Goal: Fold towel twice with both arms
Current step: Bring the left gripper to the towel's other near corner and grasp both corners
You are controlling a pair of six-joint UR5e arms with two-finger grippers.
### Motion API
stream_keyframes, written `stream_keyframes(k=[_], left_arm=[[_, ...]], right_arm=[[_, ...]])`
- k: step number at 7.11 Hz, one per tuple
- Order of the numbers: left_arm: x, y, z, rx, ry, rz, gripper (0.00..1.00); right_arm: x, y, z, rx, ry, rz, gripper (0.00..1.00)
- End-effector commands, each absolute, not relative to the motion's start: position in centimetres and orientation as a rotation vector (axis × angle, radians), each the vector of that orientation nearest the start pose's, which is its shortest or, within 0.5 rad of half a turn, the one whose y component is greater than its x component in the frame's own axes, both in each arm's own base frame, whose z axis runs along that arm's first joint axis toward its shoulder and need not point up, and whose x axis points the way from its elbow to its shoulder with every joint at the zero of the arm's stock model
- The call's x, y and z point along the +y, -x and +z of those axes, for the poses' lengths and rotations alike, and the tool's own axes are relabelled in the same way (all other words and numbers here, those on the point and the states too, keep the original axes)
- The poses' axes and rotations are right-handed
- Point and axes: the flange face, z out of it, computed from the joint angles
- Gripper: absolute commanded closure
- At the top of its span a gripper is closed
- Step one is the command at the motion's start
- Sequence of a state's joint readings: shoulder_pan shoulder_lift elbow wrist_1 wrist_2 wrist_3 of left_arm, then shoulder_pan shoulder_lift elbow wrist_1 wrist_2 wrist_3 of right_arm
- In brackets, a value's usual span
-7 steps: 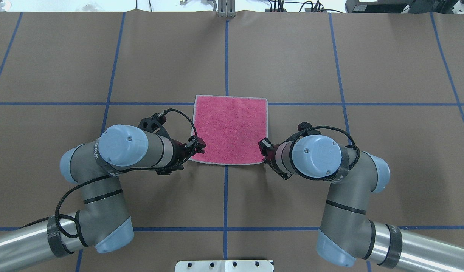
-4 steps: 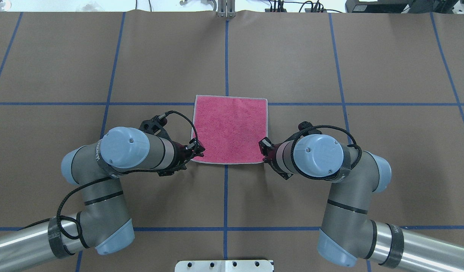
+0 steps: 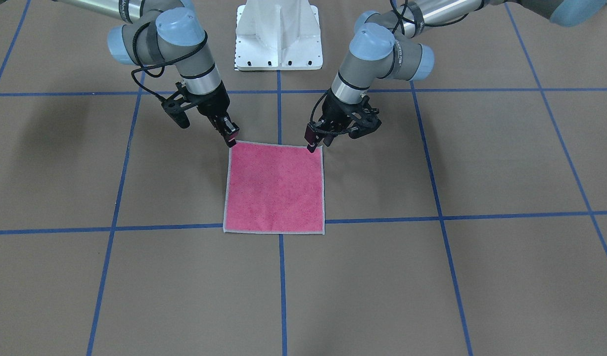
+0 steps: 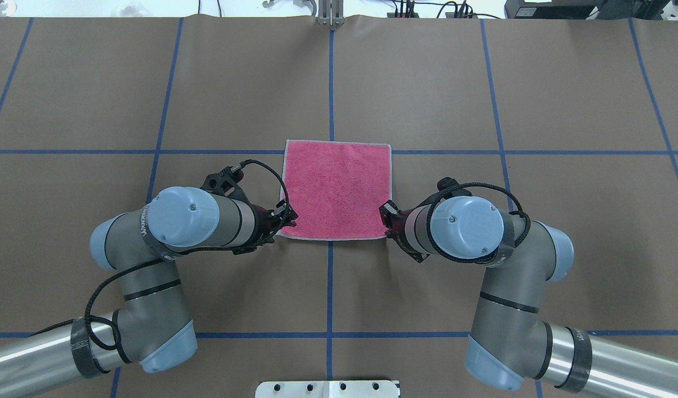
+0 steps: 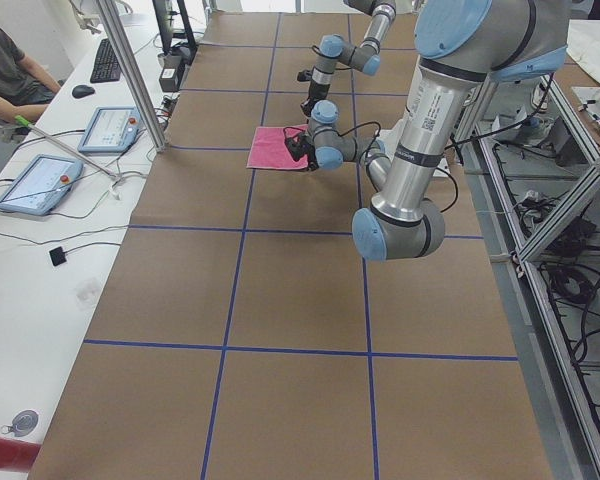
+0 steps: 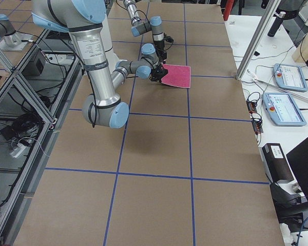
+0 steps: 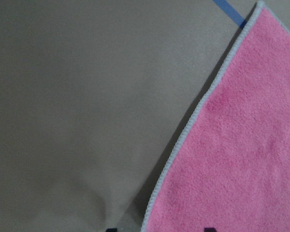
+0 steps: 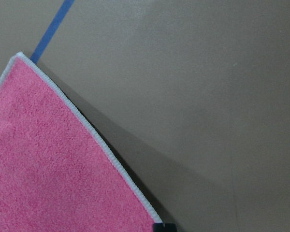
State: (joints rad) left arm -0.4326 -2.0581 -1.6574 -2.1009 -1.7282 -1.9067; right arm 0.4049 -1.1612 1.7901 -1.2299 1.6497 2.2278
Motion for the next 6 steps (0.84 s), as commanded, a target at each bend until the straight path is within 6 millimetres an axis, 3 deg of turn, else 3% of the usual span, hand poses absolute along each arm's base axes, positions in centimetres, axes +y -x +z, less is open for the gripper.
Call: stream_keyframes(k=[1, 3, 4, 6], left_arm=[[-38.47, -55.21, 28.24, 1.122, 0.089, -0.602, 0.37], [-38.28, -55.56, 28.04, 1.123, 0.117, -0.634, 0.44], [-38.30, -55.62, 27.76, 1.126, 0.118, -0.636, 0.56], [-38.39, -55.55, 27.88, 1.123, 0.115, -0.637, 0.59]], right_arm=[[-36.15, 52.47, 29.56, -0.992, 0.201, 0.936, 1.00], [-36.16, 52.50, 29.61, -0.992, 0.202, 0.937, 1.00], [-36.16, 52.50, 29.61, -0.992, 0.201, 0.936, 1.00], [-36.13, 52.47, 29.80, -0.988, 0.203, 0.937, 1.00]])
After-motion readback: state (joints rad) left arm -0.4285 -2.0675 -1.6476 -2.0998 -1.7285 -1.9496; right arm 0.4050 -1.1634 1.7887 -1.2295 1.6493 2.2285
